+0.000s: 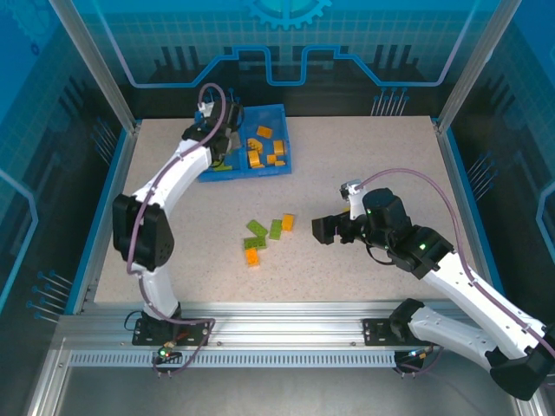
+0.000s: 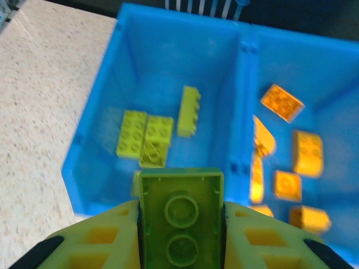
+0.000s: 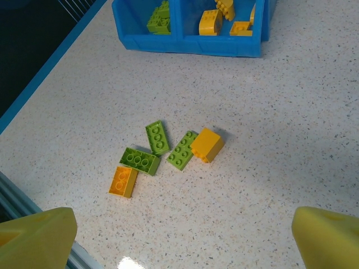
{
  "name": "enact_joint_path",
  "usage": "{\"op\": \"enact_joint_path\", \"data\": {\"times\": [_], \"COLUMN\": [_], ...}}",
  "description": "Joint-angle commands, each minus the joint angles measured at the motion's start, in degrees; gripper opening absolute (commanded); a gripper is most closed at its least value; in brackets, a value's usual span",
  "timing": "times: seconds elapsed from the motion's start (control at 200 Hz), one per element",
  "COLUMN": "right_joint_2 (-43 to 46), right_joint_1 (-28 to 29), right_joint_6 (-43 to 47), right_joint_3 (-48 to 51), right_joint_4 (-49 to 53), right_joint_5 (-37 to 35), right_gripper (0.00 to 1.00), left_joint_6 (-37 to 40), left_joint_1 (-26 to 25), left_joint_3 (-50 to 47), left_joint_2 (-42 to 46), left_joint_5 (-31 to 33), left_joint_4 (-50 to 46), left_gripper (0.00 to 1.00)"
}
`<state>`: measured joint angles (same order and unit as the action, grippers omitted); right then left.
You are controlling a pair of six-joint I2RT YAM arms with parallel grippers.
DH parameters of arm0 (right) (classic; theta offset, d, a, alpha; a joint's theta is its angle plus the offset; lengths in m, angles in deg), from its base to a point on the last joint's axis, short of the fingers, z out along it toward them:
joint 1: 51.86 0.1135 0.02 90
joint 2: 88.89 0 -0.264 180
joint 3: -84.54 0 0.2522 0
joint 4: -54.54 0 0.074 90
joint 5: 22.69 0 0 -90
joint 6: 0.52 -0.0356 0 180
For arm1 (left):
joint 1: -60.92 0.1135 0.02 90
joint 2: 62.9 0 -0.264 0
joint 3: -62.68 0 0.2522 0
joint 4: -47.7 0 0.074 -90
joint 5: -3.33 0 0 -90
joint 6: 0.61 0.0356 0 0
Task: Sort the legos into containers by color
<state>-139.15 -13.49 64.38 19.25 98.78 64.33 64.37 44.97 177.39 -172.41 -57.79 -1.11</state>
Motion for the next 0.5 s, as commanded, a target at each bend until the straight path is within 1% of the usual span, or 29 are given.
{"op": "enact_joint_path", "data": {"times": [0.0, 0.08, 0.18, 0.26, 0.37, 0.495], "right_joint_2": [0.9, 1.0, 1.4, 2.0, 2.9, 3.0], "right_joint_1": [0.9, 1.1, 1.2, 1.3, 1.3, 1.3], "right_joint_6": [-0.4, -0.4, -0.5, -0.6, -0.7, -1.0], "right_joint_3": [-1.9, -2.2, -2.7, -2.9, -3.2, -3.1], "right_joint_4": [1.1, 1.7, 2.6, 3.2, 4.2, 4.0], "right_joint_5": [-0.8, -1.0, -1.7, -2.2, -3.1, -3.3], "right_gripper": [1.00, 1.00, 1.00, 1.00, 1.00, 1.00], "left_joint_6": [2.8, 3.9, 3.2, 3.0, 2.9, 2.9], "left_joint_1": [2.6, 3.4, 4.8, 5.8, 6.8, 7.0], "left_joint_3": [6.5, 12.3, 20.0, 24.0, 25.3, 24.5], "left_joint_2": [-8.2, -13.6, -20.1, -23.9, -25.7, -24.7], "left_joint_5": [-1.2, -2.7, -4.8, -6.3, -9.3, -11.9], "left_joint_4": [-3.2, -3.2, -5.2, -6.3, -6.1, -5.8], "left_gripper": [0.32, 0.32, 0.32, 0.34, 0.43, 0.50]}}
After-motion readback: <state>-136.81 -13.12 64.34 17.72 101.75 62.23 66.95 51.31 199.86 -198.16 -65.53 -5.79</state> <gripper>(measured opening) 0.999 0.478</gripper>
